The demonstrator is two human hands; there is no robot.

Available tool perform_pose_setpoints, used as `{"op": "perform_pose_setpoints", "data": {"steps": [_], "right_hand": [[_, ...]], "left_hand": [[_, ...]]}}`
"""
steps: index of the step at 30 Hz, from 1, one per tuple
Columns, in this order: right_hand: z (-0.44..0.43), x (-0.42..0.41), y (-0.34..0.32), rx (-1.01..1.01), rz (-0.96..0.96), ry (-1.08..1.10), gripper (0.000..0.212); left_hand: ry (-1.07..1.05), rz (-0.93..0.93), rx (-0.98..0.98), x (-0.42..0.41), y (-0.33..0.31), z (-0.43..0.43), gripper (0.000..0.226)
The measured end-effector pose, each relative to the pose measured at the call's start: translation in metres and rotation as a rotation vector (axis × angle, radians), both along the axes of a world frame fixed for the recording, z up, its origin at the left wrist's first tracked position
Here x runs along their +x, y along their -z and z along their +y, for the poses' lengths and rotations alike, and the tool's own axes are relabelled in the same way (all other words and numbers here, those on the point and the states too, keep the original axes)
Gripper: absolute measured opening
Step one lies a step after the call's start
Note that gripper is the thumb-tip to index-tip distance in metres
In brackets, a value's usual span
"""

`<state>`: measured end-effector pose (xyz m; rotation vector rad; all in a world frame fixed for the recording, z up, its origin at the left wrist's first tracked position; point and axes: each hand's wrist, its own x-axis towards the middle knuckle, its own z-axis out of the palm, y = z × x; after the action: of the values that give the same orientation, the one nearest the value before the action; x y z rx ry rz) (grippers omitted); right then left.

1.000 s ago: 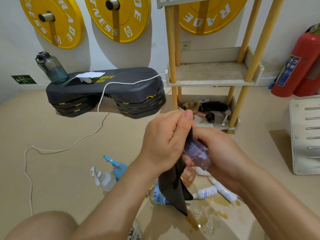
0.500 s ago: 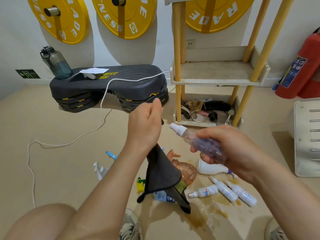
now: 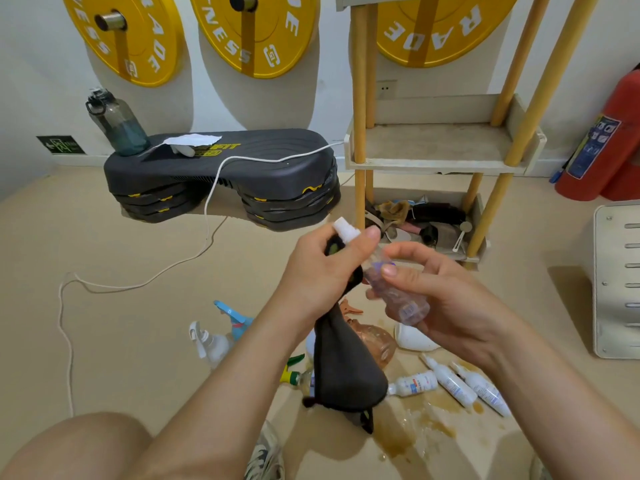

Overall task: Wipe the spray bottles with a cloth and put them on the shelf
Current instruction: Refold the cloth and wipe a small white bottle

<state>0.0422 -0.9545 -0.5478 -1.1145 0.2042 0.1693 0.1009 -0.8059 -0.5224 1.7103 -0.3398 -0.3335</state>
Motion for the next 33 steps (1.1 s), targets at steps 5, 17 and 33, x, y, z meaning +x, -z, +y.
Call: {"op": "perform_pose_setpoints", "data": {"steps": [5, 17, 33], "right_hand": [[0.01, 0.007, 0.02, -0.077, -0.1, -0.352, 0.109], [0.058, 0.029, 0.075, -0.4, 0.113, -0.119, 0.029], [0.09, 0.066, 0.157, -0.454, 0.257, 0.022, 0.02]], "left_hand": [[-0.074, 0.013, -0.126, 0.003, -0.002, 0.008, 0.039], [-0.44, -0.068, 0.009, 0.04, 0.026, 0.08, 0.024], [-0.346, 0.016, 0.857, 0.055, 0.264, 0.178, 0.018]]}}
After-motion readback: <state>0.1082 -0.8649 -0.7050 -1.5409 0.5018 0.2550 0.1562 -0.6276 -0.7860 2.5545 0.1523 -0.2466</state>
